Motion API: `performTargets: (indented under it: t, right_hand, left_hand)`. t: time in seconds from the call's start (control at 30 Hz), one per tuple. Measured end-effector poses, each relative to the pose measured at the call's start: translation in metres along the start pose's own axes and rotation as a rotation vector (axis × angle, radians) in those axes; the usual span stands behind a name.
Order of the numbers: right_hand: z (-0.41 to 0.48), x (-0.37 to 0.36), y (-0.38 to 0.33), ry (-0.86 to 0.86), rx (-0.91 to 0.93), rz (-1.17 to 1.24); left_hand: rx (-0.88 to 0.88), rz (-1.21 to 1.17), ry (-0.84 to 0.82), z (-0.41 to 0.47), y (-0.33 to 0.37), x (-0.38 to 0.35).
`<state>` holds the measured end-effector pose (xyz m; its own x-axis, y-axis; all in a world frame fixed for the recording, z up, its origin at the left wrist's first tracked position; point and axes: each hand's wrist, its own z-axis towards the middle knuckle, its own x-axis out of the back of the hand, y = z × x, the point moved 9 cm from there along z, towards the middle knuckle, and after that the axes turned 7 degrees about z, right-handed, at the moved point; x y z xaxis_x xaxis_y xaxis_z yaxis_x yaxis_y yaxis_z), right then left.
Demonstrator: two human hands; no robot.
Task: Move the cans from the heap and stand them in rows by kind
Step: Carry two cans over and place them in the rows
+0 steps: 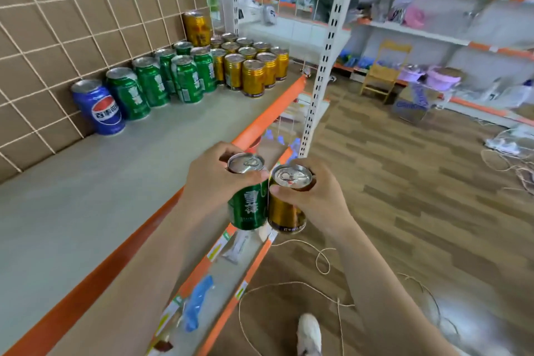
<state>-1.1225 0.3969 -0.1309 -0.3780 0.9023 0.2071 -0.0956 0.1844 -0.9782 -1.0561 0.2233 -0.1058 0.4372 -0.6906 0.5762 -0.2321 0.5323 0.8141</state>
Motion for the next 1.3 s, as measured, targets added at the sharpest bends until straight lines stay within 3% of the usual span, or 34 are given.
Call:
performTargets:
  t: [0.37,0.6,1.13,1.3]
  right_hand:
    - [0.166,0.017,-0.003,-0.321,0.143,-0.052]
    - [0.23,-0.002,0.0,-0.457,0.117,-0.007]
    - [0.358,-0.079,-0.084,-0.599,0.329,-0.047]
    - [0.393,-0.101,-0.102,-0.617,0.315,-0.019]
  left_hand:
    - [0.178,0.106,0.275,0.107,0.016,-0.032]
    - [0.286,0.192,0.426,0.139,0.015,-0.01]
    - [0.372,0.286,0.631,0.228,-0.036,0.093]
    - [0.409,0.289,0.703,0.234,-0.046,0.118]
